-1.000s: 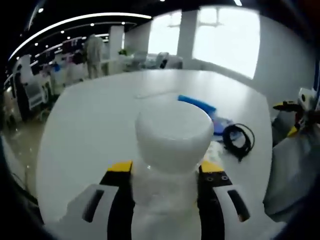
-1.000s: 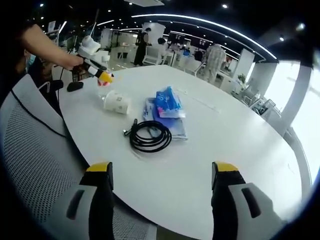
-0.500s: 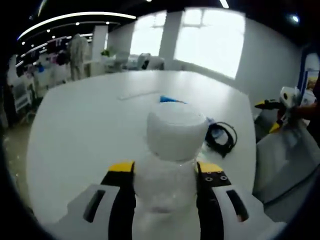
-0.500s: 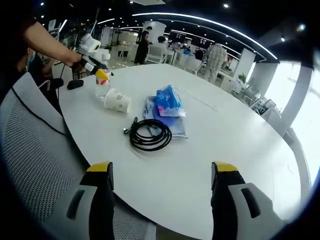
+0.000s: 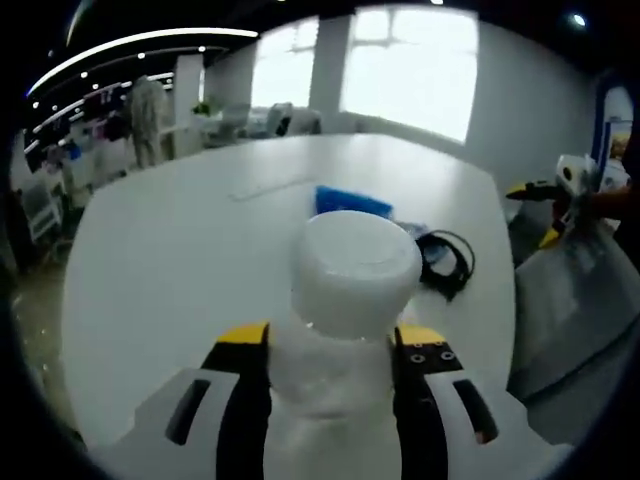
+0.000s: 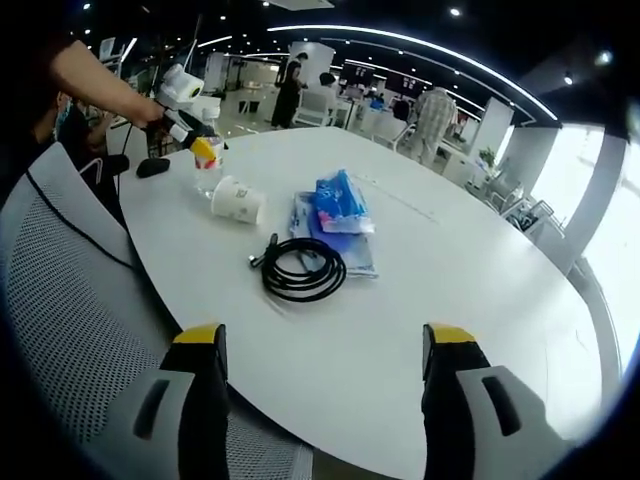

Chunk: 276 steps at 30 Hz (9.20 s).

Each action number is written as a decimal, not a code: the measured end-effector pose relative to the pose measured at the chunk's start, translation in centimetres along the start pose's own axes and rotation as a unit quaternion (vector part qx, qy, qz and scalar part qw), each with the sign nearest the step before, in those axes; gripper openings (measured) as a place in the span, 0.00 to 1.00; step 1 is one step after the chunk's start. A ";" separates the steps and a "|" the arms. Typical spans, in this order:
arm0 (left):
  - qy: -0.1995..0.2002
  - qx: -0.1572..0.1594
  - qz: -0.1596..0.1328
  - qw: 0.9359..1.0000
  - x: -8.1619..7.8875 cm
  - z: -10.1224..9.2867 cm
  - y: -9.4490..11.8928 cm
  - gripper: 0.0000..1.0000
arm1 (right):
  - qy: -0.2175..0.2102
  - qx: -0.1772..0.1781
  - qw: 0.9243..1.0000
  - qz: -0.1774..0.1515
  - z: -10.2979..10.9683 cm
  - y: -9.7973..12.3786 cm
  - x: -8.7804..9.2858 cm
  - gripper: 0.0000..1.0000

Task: Arrange the tabletop items into an orderly group along one side of the table until the central work area is clear of visible clutter.

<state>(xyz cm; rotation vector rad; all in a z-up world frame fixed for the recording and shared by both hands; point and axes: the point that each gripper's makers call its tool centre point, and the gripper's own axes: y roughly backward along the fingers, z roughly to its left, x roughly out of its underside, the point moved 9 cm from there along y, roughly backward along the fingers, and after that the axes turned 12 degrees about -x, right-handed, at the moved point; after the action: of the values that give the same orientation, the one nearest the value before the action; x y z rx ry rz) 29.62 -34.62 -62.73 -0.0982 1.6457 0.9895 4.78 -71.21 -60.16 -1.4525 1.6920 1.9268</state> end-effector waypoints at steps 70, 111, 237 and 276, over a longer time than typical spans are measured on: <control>0.157 -0.340 -0.037 0.927 1.4 -3.3 -0.1 0.42 | -0.001 0.003 1.000 0.007 -0.1 0.1 0.2 0.77; -0.004 -0.089 -0.018 0.996 1.1 -0.1 0.0 0.38 | 0.001 0.008 1.000 0.005 -0.2 0.1 0.2 0.76; 0.081 -0.155 -0.030 0.984 -4.0 6.6 -5.6 0.44 | -0.014 0.007 1.000 0.026 -0.2 0.0 0.7 0.75; 0.093 -0.158 -0.065 0.981 -2.6 5.0 -0.9 0.47 | -0.009 0.002 1.000 0.017 -0.1 0.0 0.4 0.75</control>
<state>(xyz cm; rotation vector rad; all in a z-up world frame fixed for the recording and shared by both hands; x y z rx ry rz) 34.84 -33.11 -61.03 -0.5198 1.6124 1.1616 4.64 -71.46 -60.47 -1.4109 1.7227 1.9469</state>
